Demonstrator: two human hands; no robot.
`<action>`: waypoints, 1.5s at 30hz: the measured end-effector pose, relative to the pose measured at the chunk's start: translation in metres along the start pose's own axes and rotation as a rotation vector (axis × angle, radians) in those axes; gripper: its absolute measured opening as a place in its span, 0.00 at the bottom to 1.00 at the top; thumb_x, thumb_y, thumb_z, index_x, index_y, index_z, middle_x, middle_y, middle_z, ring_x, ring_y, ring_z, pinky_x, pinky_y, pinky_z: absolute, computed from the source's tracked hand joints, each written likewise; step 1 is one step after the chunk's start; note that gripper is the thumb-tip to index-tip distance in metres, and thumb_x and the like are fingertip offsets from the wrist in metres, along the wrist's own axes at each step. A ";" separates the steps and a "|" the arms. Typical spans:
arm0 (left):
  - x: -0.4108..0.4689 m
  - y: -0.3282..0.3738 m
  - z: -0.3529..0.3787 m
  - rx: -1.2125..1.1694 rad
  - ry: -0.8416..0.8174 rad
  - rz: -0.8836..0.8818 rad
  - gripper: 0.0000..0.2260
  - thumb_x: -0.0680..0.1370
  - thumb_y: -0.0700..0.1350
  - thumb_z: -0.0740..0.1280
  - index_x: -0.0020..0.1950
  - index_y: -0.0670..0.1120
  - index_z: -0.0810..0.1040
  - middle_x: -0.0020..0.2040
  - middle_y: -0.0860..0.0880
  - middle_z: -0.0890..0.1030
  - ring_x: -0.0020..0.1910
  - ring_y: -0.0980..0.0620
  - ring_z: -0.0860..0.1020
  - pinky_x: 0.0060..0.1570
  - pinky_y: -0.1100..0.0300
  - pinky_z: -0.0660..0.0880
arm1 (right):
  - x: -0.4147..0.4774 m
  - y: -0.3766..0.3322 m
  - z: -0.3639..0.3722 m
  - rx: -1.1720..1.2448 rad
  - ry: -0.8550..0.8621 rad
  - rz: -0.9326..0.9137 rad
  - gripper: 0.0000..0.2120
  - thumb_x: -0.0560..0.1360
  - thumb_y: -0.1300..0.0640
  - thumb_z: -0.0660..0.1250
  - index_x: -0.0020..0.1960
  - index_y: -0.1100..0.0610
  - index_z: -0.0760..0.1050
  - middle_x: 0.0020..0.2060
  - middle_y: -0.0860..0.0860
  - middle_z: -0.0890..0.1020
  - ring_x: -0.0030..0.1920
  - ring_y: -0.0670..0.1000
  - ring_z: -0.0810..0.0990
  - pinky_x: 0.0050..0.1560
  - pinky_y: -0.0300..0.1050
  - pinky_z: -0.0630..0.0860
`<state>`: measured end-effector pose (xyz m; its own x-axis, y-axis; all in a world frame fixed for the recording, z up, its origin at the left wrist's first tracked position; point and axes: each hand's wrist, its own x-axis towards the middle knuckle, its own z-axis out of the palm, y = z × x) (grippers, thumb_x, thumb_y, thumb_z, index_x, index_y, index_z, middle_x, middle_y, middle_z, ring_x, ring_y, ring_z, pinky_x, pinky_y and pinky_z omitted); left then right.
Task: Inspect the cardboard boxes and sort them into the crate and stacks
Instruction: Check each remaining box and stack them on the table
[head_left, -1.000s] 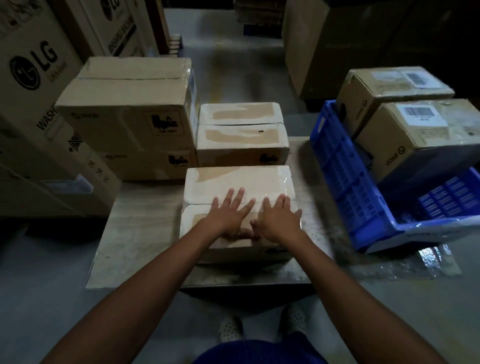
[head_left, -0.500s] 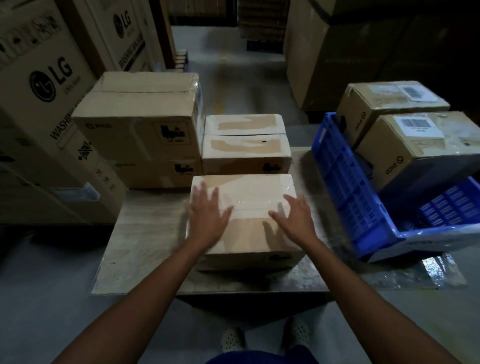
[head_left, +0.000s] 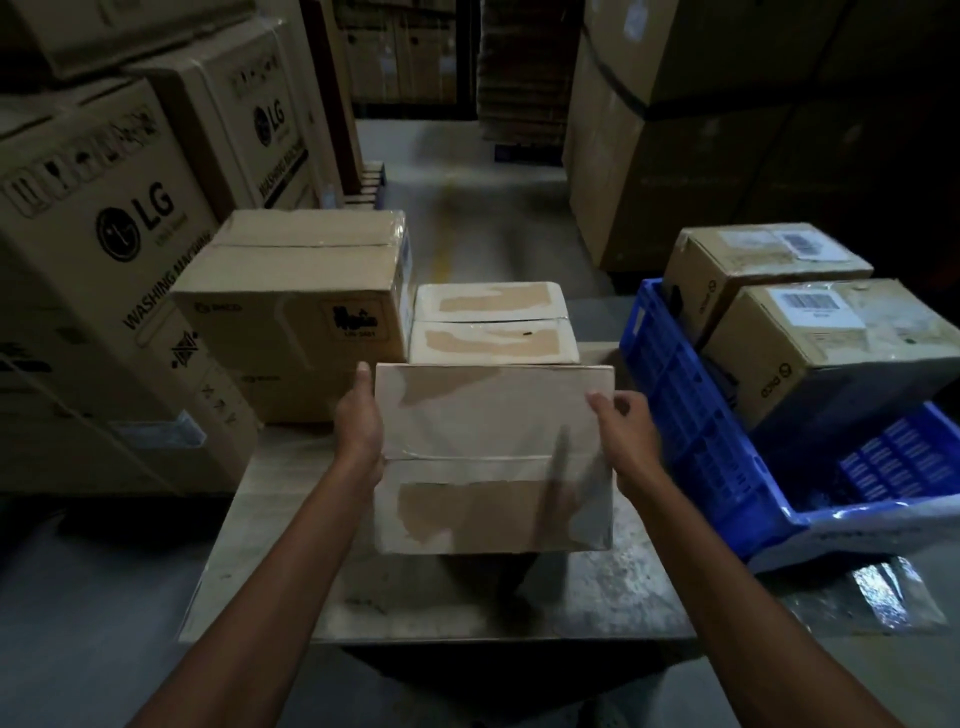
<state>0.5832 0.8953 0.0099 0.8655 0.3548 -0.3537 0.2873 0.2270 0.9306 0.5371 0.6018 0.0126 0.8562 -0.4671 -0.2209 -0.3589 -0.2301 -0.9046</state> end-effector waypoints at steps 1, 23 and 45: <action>-0.005 0.003 -0.003 -0.056 0.004 -0.009 0.28 0.78 0.67 0.60 0.54 0.44 0.83 0.49 0.43 0.86 0.49 0.41 0.84 0.50 0.41 0.81 | -0.004 0.000 -0.003 0.018 0.041 -0.008 0.22 0.79 0.39 0.64 0.66 0.52 0.69 0.57 0.53 0.77 0.53 0.53 0.79 0.54 0.54 0.79; -0.041 -0.037 -0.026 1.359 -0.329 0.786 0.25 0.83 0.56 0.57 0.79 0.51 0.62 0.82 0.46 0.54 0.81 0.45 0.49 0.76 0.41 0.50 | -0.065 -0.027 0.072 -0.785 -0.341 -0.758 0.26 0.82 0.44 0.60 0.78 0.51 0.63 0.79 0.52 0.62 0.79 0.53 0.60 0.74 0.53 0.64; -0.037 -0.020 0.019 1.431 -0.517 0.798 0.27 0.84 0.60 0.49 0.81 0.51 0.55 0.82 0.47 0.51 0.81 0.48 0.47 0.78 0.44 0.47 | -0.023 -0.040 0.053 -1.150 -0.312 -0.644 0.30 0.80 0.37 0.60 0.74 0.53 0.63 0.71 0.57 0.71 0.70 0.58 0.70 0.64 0.59 0.73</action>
<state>0.5530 0.8607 0.0058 0.9152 -0.4029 0.0009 -0.3863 -0.8768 0.2865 0.5518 0.6671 0.0345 0.9815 0.1698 -0.0885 0.1611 -0.9821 -0.0975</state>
